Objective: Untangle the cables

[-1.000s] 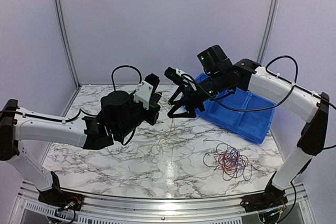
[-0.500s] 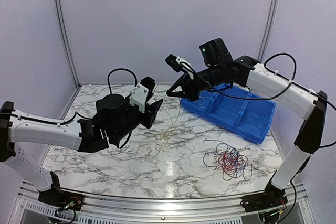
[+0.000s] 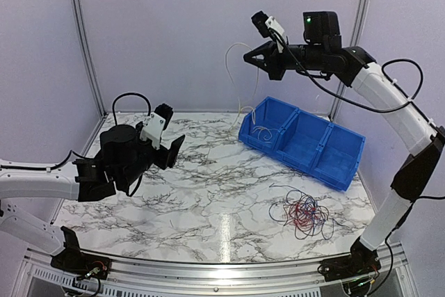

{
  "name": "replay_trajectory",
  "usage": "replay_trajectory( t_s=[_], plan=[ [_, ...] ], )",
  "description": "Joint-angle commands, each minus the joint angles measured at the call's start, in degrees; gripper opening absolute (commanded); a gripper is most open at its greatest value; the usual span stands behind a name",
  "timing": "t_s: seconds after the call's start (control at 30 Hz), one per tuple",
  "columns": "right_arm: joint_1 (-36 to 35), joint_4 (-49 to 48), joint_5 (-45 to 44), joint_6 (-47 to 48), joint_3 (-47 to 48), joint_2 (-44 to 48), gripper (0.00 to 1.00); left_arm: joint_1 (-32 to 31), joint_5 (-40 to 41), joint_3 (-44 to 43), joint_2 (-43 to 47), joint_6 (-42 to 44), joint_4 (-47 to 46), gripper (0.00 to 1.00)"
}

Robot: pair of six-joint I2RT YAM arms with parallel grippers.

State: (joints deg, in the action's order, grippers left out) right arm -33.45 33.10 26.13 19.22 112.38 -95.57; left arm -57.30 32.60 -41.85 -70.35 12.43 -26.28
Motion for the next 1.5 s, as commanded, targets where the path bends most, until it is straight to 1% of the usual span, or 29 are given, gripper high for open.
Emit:
replay_trajectory(
  t_s=[0.0, 0.13, 0.3, 0.4, 0.6, 0.77, 0.93, 1.13, 1.37, 1.47],
  plan=[
    [1.8, -3.7, -6.2, 4.4, 4.2, 0.8, 0.0, 2.8, -1.4, -2.8, -4.3, -1.2, 4.6, 0.77],
    [3.3, -5.5, -9.9, 6.4, 6.6, -0.5, 0.0, 3.9, -1.6, -2.8, -7.3, -2.1, 4.7, 0.77],
    [7.4, -9.1, -12.6, 7.1, 9.4, -1.9, 0.0, 4.4, -3.0, -1.7, -7.0, -2.4, 5.1, 0.76],
    [9.9, -11.7, -14.0, 7.3, 10.0, -2.7, 0.0, 4.3, -2.6, -1.7, -6.5, -2.3, 5.1, 0.76],
    [15.6, -13.8, -12.7, 5.0, 12.4, -6.0, 0.0, 4.4, -3.4, -1.8, -6.5, -1.1, 5.2, 0.76],
    [20.5, -15.5, -10.9, 3.0, 12.3, -8.4, 0.0, 4.4, -3.6, -1.9, -6.3, -0.6, 5.4, 0.76],
    [22.6, -14.9, -9.8, 2.9, 11.2, -12.9, 0.0, 4.4, -4.5, -2.0, -5.9, -0.6, 5.7, 0.75],
    [22.6, -14.7, -4.6, 2.0, 6.0, -16.0, 0.0, 4.4, -5.1, -2.2, -5.7, -0.4, 6.3, 0.75],
    [22.0, -14.2, 5.2, 1.1, 2.2, -15.4, 0.0, 4.4, -5.6, -2.4, -5.5, -0.3, 6.9, 0.75],
    [21.9, -14.4, 10.9, 1.2, 0.7, -14.7, 0.0, 4.3, -5.9, -2.6, -5.6, -0.3, 7.1, 0.75]
  ],
)
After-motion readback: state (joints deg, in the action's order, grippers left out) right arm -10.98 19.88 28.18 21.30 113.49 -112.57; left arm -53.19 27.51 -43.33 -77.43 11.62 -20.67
